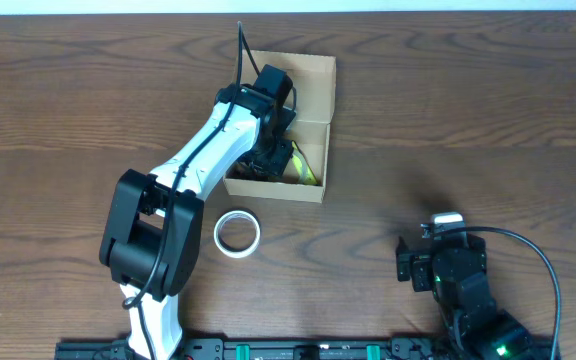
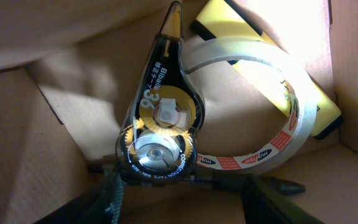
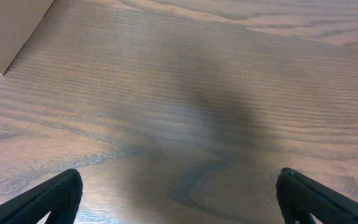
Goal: Pack container
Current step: 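Carry the correction tape into the box with the left gripper and release, then move the left gripper to the remaining clear tape roll and grasp it, then lift the tape roll into the box with the left gripper and release, then raise both grippers to the box lid flaps on either side, then push the lid flaps inward with both grippers to close the box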
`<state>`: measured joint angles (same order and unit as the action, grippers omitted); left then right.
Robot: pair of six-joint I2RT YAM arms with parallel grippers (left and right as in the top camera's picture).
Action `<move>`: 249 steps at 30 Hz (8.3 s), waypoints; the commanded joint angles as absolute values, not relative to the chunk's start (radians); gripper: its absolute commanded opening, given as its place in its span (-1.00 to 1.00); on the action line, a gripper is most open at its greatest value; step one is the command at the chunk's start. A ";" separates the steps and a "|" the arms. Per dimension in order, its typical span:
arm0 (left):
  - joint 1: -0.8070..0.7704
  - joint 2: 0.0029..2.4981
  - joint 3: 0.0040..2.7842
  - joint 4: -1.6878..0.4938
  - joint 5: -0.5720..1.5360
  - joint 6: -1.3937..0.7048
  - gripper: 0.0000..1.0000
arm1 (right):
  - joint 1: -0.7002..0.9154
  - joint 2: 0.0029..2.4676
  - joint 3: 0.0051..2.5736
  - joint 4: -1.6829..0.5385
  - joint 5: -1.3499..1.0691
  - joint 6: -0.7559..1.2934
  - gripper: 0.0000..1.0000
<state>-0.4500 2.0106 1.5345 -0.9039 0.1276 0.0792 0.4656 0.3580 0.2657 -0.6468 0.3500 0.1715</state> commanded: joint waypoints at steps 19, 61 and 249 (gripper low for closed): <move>-0.451 1.399 1.459 -0.923 0.056 -0.142 0.76 | 0.452 0.353 0.260 -0.646 0.362 0.160 0.98; -0.452 1.505 0.807 -0.778 0.072 -1.003 0.89 | 0.452 0.353 0.260 -0.647 0.362 0.160 0.99; -0.056 1.884 1.723 -0.713 -0.115 -0.722 -0.89 | 0.149 1.625 1.198 -0.241 -0.054 0.433 -0.98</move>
